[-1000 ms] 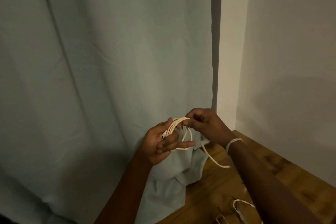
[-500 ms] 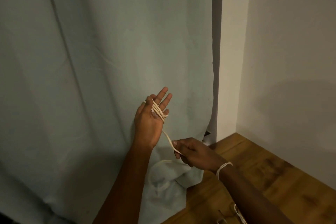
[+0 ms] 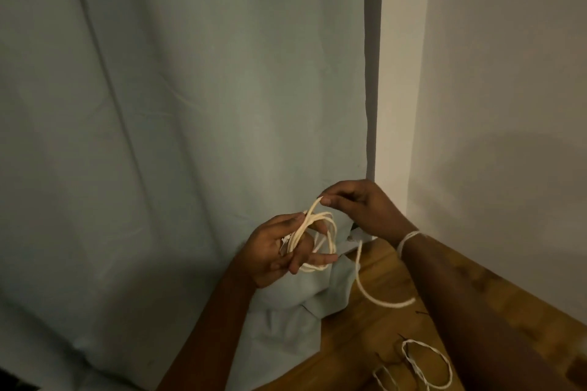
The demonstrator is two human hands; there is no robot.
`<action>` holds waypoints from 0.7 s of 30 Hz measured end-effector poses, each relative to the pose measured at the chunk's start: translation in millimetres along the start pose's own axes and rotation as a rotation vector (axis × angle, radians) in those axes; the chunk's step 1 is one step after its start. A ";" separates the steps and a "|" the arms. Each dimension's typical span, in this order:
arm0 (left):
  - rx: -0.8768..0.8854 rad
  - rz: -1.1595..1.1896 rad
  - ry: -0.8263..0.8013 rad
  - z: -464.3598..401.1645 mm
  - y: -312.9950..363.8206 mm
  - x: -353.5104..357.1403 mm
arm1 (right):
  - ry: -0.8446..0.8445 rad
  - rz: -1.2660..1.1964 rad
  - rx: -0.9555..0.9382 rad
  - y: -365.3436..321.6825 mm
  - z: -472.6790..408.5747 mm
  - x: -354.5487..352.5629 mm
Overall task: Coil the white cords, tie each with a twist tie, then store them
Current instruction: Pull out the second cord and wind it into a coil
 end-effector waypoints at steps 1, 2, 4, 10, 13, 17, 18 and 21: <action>0.044 0.077 -0.032 -2.6 0.5 3.1 | 0.014 -0.067 0.005 2.2 4.5 11.1; 0.102 0.159 -0.047 -5.6 2.9 3.3 | 0.022 -0.118 0.019 4.9 10.8 22.4; 0.224 0.291 -0.033 -9.5 10.6 -0.8 | -0.031 -0.144 0.079 8.8 24.7 45.8; 0.433 -0.369 0.460 -12.8 30.4 -30.8 | -0.622 -0.244 0.373 6.4 56.7 96.6; 0.371 -0.932 0.545 -13.5 19.1 -45.2 | -0.830 -0.026 0.306 -7.0 56.9 83.0; 0.174 -0.972 0.486 -10.7 2.1 -60.5 | -0.745 0.380 0.059 -21.8 33.4 39.2; 0.129 -0.890 0.459 -10.2 -1.1 -57.0 | -0.585 0.403 0.000 -25.2 22.3 24.9; 0.056 -0.373 0.276 -9.6 -9.6 -39.8 | -0.164 0.240 -0.022 -23.3 -1.3 -11.7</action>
Point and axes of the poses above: each hand's wrist, its own z-axis away from the middle knuckle, its own x-axis out of the palm, y = z × x, the point moved 6 cm from there along -z, towards the middle knuckle, and after that the axes turned 13 degrees about z, right-handed, at the moved point
